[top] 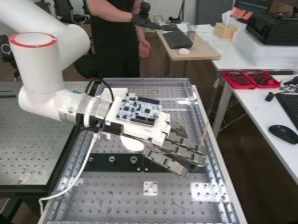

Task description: Grab the drill bit and place it in the clear container

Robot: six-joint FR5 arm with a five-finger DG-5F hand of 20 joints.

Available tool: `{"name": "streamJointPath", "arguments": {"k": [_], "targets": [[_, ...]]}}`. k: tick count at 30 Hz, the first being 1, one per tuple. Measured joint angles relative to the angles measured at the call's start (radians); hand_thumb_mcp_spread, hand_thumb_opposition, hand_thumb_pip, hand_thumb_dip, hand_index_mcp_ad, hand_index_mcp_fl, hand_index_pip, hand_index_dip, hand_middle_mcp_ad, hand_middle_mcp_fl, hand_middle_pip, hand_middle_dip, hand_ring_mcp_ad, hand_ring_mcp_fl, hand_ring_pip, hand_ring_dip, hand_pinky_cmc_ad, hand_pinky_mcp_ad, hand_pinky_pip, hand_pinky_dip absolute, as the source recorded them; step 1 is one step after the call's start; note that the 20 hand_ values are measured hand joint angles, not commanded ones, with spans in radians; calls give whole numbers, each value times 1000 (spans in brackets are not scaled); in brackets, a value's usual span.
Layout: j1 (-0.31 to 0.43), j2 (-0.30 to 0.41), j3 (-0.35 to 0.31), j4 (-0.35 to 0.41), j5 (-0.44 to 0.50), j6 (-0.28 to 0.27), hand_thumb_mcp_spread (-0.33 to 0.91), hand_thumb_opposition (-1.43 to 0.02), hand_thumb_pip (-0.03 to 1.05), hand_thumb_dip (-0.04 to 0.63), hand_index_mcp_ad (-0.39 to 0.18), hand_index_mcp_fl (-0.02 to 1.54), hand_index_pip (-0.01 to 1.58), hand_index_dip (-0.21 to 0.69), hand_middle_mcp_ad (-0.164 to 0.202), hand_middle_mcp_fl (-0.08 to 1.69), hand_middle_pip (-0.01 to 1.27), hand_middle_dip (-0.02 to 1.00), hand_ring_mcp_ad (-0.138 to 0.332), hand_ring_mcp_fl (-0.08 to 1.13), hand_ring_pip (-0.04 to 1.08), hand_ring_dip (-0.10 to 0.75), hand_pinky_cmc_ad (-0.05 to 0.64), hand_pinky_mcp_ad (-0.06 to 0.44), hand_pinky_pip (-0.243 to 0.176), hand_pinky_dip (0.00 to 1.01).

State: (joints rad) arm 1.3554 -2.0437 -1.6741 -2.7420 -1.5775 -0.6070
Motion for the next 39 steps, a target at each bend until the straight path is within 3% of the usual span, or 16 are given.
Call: {"name": "streamJointPath", "arguments": {"k": [6,12,19,26,39], "targets": [[-16,-41,45,-29,-45,-32,340,-787,721,237,-87,73,1157,190,126,-2,140,86,115,-10,73,-12,267,197,-105,290],[-19,-76,79,-44,-63,-54,391,-796,695,239,-89,75,1299,271,126,-5,140,96,112,-10,73,-12,267,180,-105,237],[-21,-96,90,-6,-59,-55,433,-798,595,236,-89,70,1459,365,126,-5,141,126,115,-10,73,-12,267,166,-105,192],[-21,-105,86,40,-58,-34,510,-798,560,232,-93,68,1473,386,93,-5,141,140,112,-10,72,-12,267,152,-89,190],[-17,-130,94,67,-66,-31,543,-803,518,232,-119,188,1393,358,91,-5,138,143,113,-14,79,-5,267,131,-89,187]]}}
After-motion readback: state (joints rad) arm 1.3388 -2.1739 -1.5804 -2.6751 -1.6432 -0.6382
